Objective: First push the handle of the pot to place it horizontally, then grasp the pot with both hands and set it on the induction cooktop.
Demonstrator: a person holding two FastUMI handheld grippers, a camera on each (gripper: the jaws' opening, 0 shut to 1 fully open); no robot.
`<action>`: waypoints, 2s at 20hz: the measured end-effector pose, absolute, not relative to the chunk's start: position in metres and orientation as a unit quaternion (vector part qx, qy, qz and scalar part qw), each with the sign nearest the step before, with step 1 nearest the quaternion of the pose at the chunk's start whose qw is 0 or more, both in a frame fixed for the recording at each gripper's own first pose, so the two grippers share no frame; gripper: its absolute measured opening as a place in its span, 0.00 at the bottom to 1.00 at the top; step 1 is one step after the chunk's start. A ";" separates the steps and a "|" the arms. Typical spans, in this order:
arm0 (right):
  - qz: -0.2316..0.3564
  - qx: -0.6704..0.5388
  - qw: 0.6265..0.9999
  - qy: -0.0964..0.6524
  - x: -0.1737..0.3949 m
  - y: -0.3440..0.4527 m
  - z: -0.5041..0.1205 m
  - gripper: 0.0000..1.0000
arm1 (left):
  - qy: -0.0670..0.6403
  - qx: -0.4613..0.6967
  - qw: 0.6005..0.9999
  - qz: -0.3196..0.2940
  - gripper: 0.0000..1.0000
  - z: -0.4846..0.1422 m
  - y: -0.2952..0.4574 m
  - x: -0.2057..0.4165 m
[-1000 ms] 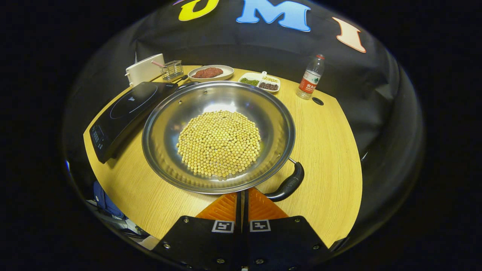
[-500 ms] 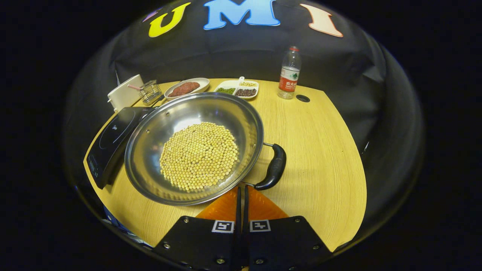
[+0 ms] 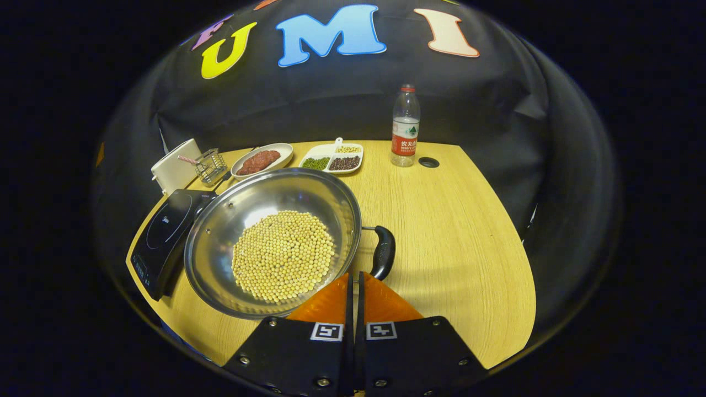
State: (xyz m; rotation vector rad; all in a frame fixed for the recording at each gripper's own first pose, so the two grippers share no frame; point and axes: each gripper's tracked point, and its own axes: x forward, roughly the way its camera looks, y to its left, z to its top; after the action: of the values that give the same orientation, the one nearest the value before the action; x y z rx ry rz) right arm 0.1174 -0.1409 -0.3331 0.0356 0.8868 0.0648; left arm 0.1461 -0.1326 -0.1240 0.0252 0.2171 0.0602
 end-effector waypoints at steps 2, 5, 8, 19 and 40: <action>0.022 0.035 0.913 0.407 0.123 -0.140 -0.319 0.01 | 0.119 0.010 0.993 0.008 0.98 -0.139 -0.136 0.162; -0.007 0.064 0.920 0.386 0.132 -0.140 -0.310 0.31 | 0.140 0.011 0.990 -0.028 0.96 -0.163 -0.139 0.185; -0.038 0.074 0.926 0.368 0.141 -0.144 -0.304 0.83 | 0.161 0.007 0.985 -0.066 0.94 -0.189 -0.146 0.208; -0.080 0.065 0.918 0.384 0.162 -0.132 -0.331 0.97 | 0.286 -0.008 0.946 -0.156 0.98 -0.310 -0.175 0.259; -0.087 0.039 0.889 0.448 0.165 -0.148 -0.382 0.62 | 0.368 0.041 0.920 -0.125 0.82 -0.389 -0.167 0.265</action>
State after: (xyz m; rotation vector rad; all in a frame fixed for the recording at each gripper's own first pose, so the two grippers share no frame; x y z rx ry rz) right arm 0.1645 -0.1480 -0.3819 0.0814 0.9298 -0.1815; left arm 0.2650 -0.1665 -0.3889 0.0836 0.7567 -0.2574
